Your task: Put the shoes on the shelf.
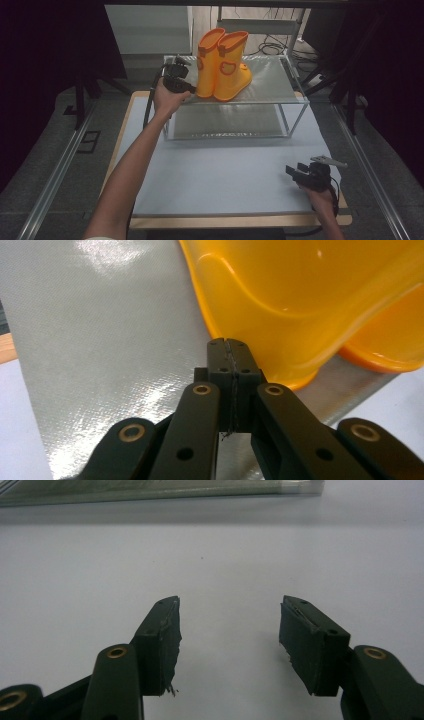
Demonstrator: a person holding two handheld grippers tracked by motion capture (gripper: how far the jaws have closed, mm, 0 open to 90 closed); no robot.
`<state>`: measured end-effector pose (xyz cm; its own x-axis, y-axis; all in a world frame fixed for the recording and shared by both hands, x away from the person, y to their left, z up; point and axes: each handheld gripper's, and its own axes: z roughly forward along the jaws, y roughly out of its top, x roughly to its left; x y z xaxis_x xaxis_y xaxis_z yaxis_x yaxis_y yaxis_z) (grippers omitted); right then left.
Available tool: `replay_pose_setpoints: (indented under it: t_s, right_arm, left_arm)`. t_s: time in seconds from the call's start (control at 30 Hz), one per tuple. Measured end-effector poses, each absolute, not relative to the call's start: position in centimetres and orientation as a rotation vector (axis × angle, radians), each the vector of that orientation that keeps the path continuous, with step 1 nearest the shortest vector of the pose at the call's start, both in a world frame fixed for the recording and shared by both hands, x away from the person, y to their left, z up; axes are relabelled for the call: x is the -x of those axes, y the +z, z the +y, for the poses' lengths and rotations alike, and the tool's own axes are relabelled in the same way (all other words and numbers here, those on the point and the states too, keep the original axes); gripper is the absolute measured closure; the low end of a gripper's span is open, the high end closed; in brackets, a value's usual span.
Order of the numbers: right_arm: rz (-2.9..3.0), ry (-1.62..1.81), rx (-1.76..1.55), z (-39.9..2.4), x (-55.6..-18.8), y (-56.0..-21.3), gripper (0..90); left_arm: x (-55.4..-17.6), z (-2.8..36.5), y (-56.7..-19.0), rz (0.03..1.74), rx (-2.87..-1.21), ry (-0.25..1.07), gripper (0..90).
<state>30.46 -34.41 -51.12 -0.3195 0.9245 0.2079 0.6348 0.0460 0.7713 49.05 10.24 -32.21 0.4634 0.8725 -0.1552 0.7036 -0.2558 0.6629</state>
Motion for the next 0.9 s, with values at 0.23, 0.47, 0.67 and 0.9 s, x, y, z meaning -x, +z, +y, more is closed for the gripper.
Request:
replay_pose_setpoints:
  t_s: [0.23,0.47,0.67,0.9]
  right_arm:
    - [1.98,1.174,-1.58,-34.3,-30.6,-51.0,41.7]
    - [1.978,1.19,-1.581,-34.4,-30.6,-50.9,41.7]
    - [1.977,1.197,-1.576,-34.3,-30.6,-50.8,41.7]
    - [1.977,1.198,-1.577,-34.3,-30.5,-50.8,41.7]
  left_arm:
    - [-48.5,9.4,-31.6,1.272,-2.018,0.286,90.0]
    - [-48.0,7.3,-31.2,1.222,-2.044,0.267,90.0]
    - [-47.5,5.3,-30.6,1.165,-2.064,0.234,90.0]
    - [-47.5,5.7,-30.7,1.157,-2.055,0.207,89.9]
